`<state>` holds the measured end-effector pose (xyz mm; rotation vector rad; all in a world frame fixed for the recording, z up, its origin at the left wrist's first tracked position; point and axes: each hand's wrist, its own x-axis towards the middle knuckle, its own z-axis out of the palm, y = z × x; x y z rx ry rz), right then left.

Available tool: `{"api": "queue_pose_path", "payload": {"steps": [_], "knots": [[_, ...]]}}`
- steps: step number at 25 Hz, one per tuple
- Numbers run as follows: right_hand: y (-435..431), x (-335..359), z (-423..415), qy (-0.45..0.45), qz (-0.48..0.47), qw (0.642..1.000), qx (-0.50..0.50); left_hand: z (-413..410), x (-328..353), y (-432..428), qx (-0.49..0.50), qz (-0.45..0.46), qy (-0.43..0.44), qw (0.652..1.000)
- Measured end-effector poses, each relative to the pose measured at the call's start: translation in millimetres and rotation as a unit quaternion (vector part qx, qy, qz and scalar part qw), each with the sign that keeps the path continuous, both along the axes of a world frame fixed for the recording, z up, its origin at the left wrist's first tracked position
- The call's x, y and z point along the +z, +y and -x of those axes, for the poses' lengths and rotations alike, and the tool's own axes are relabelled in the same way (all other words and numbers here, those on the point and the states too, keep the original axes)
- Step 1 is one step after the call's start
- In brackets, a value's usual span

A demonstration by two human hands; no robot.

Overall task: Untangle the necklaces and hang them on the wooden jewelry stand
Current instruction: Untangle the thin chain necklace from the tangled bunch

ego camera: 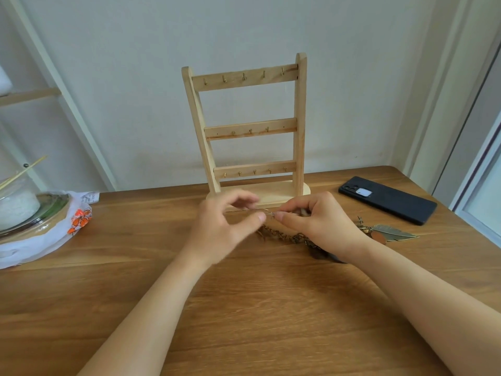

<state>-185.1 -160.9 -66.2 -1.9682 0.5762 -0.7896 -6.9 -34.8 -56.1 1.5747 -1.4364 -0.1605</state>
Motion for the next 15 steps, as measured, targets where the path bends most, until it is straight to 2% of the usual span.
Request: {"api": "queue_pose_path", "payload": {"steps": [1,3,6,8,10,12,14,15], "knots": [[0,0,-1,0.001,-0.006,1.0,0.001,6,-3,-2,-0.023,-0.031,0.001,0.999],[2,-1,-1,0.011,-0.007,1.0,0.007,11,-11,-6,-0.005,-0.038,0.033,0.999],[3,1,-1,0.015,-0.01,1.0,0.02,6,-12,-9,0.074,0.006,0.094,0.993],[0,1,1,0.016,-0.037,0.999,0.017,-5,-9,-9,0.149,0.031,0.155,0.976],[-2,-1,3,0.004,-0.075,0.997,0.003,-24,-8,-5,0.216,0.041,0.299,0.928],[-3,-2,2,-0.016,-0.115,0.993,-0.012,-38,-6,-3,0.224,0.032,0.458,0.859],[1,1,-2,-0.039,-0.158,0.986,-0.026,-39,-3,-2,0.21,0.007,0.536,0.818],[1,2,-3,-0.049,-0.183,0.981,-0.033,-37,-2,-3,0.21,-0.01,0.529,0.822]]}}
